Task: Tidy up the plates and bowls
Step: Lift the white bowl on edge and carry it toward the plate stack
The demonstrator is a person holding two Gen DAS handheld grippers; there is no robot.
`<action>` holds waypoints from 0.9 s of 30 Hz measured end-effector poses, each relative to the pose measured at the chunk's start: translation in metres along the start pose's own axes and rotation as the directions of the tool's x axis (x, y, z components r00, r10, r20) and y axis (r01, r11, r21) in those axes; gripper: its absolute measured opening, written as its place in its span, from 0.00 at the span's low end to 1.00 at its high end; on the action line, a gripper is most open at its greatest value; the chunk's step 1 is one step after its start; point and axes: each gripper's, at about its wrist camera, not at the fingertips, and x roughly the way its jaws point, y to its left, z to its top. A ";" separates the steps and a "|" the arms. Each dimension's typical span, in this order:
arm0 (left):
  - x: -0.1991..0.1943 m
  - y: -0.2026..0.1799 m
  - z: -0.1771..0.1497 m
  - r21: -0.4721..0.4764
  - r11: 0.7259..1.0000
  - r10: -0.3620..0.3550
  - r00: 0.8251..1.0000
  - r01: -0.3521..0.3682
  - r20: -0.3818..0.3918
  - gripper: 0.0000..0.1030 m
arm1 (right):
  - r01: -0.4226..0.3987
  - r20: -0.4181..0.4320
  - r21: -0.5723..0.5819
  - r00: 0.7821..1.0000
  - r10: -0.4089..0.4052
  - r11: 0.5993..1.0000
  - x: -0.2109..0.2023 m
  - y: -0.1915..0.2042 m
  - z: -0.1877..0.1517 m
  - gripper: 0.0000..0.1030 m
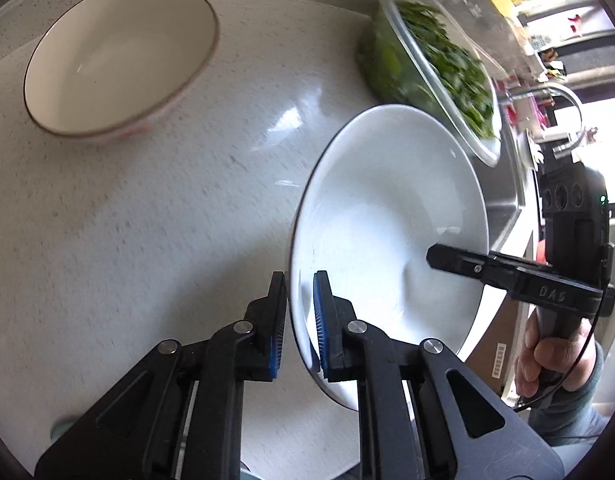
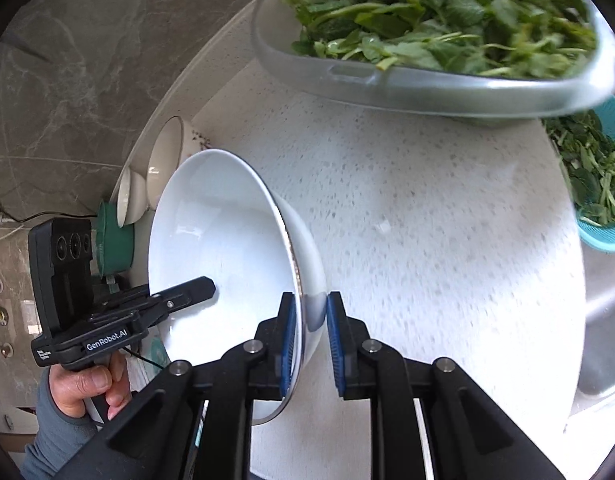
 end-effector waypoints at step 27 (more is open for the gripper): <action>0.038 -0.033 -0.122 -0.040 0.999 0.026 0.999 -0.027 -0.041 0.11 | -0.042 -0.064 0.041 0.997 0.044 0.998 0.003 -0.059 -0.077 0.18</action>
